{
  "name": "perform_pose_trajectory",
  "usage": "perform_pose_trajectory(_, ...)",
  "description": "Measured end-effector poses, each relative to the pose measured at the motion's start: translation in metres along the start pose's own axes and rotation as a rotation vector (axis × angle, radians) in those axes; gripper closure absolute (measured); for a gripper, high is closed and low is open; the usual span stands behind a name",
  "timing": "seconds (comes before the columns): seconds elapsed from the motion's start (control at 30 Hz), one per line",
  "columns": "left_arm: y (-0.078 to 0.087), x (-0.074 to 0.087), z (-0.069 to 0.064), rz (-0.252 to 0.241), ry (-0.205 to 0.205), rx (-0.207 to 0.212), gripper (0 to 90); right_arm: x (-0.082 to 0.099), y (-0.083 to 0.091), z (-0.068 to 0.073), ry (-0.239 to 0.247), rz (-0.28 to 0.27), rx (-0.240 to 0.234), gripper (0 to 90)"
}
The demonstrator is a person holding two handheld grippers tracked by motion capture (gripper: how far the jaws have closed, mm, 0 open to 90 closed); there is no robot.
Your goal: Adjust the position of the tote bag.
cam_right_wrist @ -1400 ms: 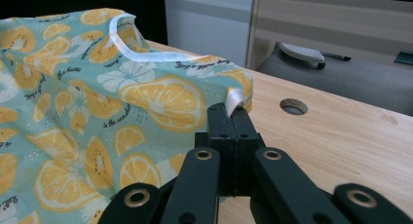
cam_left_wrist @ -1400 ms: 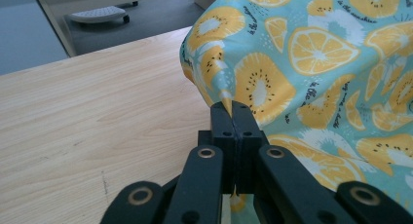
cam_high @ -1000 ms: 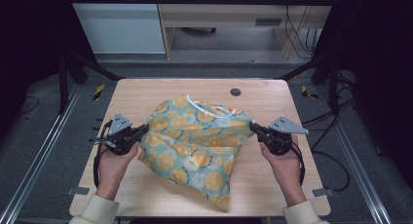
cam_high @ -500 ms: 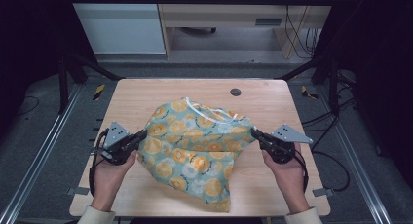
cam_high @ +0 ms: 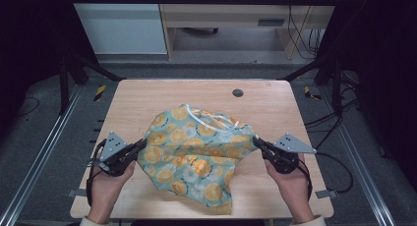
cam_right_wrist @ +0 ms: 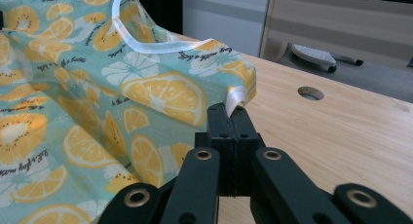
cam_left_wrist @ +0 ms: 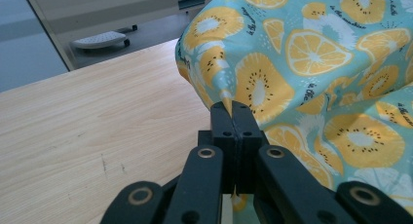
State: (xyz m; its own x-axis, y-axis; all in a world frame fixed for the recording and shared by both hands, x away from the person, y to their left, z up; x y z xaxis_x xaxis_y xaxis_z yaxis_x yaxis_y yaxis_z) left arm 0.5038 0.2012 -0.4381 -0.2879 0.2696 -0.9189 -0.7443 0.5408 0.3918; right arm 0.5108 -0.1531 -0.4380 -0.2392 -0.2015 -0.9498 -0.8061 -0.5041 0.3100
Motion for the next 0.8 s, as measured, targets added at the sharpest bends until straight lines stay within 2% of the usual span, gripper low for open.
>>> perform_pose_trajectory(0.8, 0.017, 0.018, -0.011, -0.012, 0.004, 0.041, 90.0, 0.013, 0.015, 0.016, 0.023, 0.012, -0.032, 90.0)
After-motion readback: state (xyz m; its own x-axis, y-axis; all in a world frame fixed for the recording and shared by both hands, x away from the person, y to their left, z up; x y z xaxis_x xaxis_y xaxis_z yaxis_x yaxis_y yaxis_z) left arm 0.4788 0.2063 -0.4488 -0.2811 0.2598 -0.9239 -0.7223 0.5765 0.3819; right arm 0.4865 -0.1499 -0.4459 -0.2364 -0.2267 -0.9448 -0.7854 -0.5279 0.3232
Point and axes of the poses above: each handheld gripper's, and its own axes: y roughly backward along the jaws, x roughly out of its underside, z roughly to its left, the point moved 10 cm from there along -y, roughly forward along the jaws, and after that the axes turned 3 degrees about x, right-handed, at the moved point
